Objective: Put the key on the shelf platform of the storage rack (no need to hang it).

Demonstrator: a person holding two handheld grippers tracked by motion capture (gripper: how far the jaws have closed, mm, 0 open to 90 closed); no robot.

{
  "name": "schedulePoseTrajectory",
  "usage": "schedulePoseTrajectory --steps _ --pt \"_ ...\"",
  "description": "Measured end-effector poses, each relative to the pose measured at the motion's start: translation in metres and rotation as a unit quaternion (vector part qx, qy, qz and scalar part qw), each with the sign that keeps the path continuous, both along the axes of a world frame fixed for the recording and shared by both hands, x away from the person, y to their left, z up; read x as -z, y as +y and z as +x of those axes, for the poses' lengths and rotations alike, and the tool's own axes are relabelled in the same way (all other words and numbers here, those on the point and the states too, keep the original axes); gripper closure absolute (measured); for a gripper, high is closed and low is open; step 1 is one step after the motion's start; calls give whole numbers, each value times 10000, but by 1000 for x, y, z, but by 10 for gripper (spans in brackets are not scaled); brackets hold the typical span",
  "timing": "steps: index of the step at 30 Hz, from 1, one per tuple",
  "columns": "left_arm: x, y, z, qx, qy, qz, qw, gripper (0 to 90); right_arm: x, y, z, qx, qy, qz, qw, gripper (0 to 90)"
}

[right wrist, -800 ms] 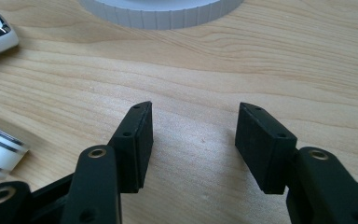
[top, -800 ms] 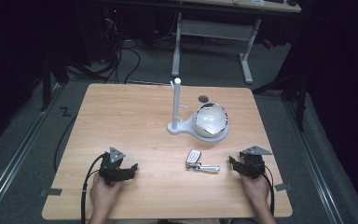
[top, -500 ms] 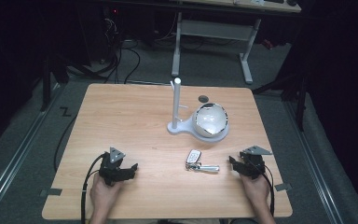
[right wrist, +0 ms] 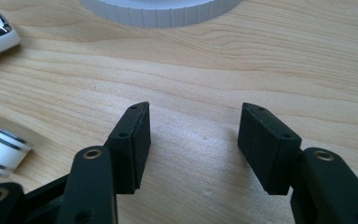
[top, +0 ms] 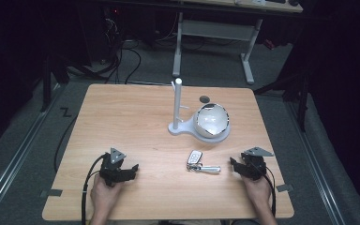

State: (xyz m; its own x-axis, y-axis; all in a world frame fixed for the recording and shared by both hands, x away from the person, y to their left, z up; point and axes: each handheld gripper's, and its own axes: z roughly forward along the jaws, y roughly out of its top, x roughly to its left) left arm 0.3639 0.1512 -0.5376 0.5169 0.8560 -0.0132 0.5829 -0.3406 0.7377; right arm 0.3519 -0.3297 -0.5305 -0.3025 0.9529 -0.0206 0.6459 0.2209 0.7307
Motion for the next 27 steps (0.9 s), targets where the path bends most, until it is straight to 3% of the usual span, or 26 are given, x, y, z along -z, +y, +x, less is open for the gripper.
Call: schedulePoseTrajectory --steps 13,27 --pt "0 0 0 -1 0 -1 10000 210 -3 3 -3 -34 105 99 9999 477" --pt "0 0 0 -2 0 -3 10000 211 -21 16 -18 -472 -98 412 9980 506"
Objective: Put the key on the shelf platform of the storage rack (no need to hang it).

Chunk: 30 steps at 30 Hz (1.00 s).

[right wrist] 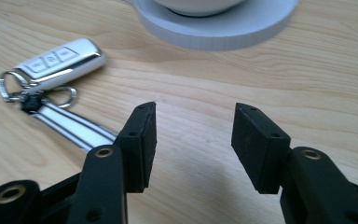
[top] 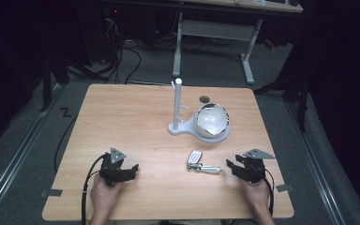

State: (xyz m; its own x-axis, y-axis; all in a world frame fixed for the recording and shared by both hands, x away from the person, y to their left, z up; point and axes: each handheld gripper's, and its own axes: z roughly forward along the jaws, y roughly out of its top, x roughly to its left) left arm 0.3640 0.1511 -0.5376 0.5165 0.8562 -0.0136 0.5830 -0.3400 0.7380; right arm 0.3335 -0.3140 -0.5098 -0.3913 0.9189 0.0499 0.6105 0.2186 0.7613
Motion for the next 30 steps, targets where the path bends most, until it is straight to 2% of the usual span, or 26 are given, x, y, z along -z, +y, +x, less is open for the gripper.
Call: schedulePoseTrajectory --steps 3,13,14,19,22,30 --pt "0 0 0 0 -1 0 10000 210 -3 6 -3 -120 12 64 9999 512" --pt "0 0 0 1 0 0 10000 210 -11 31 -6 -654 -16 55 9978 526" --pt "0 0 0 0 0 0 10000 210 -11 36 -6 -766 3 49 9970 529" --pt "0 0 0 1 0 1 10000 210 -9 47 -4 -957 72 71 9954 533" --pt "0 0 0 1 0 0 10000 210 -6 58 -3 -1152 91 49 9933 537" --pt "0 0 0 0 0 1 10000 210 -1 76 1 -1419 108 20 9898 544"
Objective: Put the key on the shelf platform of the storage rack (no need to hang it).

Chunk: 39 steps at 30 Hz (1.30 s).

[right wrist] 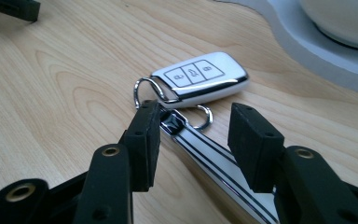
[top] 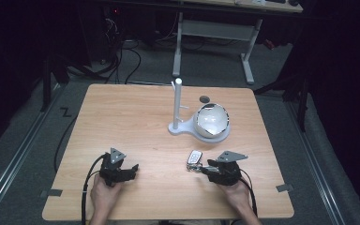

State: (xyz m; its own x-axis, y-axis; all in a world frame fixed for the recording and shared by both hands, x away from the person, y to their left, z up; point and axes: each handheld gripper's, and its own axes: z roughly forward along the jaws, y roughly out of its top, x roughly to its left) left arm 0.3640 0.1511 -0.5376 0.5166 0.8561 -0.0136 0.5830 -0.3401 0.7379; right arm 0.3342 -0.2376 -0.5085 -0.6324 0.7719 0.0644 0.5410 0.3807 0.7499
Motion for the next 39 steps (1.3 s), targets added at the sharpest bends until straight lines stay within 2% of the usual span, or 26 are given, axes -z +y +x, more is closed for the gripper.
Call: schedulePoseTrajectory --steps 6,16,22,28,33,39 --pt "0 0 0 0 0 -2 10000 210 6 13 6 -133 41 -79 9999 554" --pt "0 0 0 1 0 0 10000 210 11 19 9 -217 29 -198 9996 572" --pt "0 0 0 2 1 1 10000 210 14 25 9 -257 13 -359 9990 588" --pt "0 0 0 1 0 -1 10000 211 16 27 11 -294 -28 -431 9986 623" --pt "0 0 0 2 1 0 10000 210 18 30 10 -365 -92 -609 9974 673" --pt "0 0 0 2 0 -1 10000 210 18 29 11 -403 -107 -626 9972 715"
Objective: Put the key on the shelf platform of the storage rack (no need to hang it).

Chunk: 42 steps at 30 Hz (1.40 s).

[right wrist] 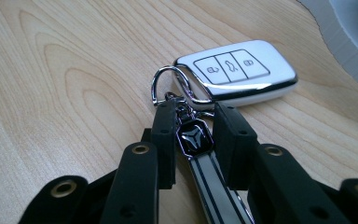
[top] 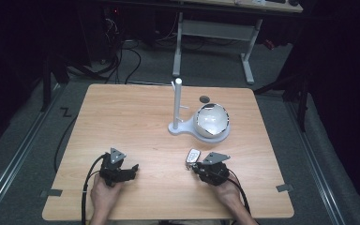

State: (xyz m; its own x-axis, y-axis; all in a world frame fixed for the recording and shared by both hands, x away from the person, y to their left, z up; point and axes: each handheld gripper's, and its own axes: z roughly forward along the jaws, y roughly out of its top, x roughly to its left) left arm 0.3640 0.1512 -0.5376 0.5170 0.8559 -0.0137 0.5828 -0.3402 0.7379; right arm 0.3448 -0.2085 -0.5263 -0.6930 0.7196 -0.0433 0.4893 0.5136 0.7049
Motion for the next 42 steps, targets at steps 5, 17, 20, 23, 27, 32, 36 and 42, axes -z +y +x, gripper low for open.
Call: schedulePoseTrajectory --steps 5,17,20,23,27,32,36,42 --pt "0 0 0 1 3 1 10000 210 0 0 0 -6 -35 -36 10000 722" --pt "0 0 0 -1 0 -2 10000 210 -7 -8 0 60 -91 235 9997 728" --pt "0 0 0 1 2 0 10000 211 -9 -11 0 96 -57 352 9993 728" --pt "0 0 0 0 1 -1 10000 211 -15 -13 1 94 -113 351 9993 729" --pt "0 0 0 -1 2 -4 10000 211 -26 -16 2 84 -198 404 9990 730" --pt "0 0 0 0 3 -6 10000 211 -35 -21 5 114 -222 532 9983 732" --pt "0 0 0 0 4 -9 10000 211 -43 -24 7 133 -281 544 9980 732" --pt "0 0 0 0 2 -7 10000 211 -56 -30 8 165 -399 639 9970 735"
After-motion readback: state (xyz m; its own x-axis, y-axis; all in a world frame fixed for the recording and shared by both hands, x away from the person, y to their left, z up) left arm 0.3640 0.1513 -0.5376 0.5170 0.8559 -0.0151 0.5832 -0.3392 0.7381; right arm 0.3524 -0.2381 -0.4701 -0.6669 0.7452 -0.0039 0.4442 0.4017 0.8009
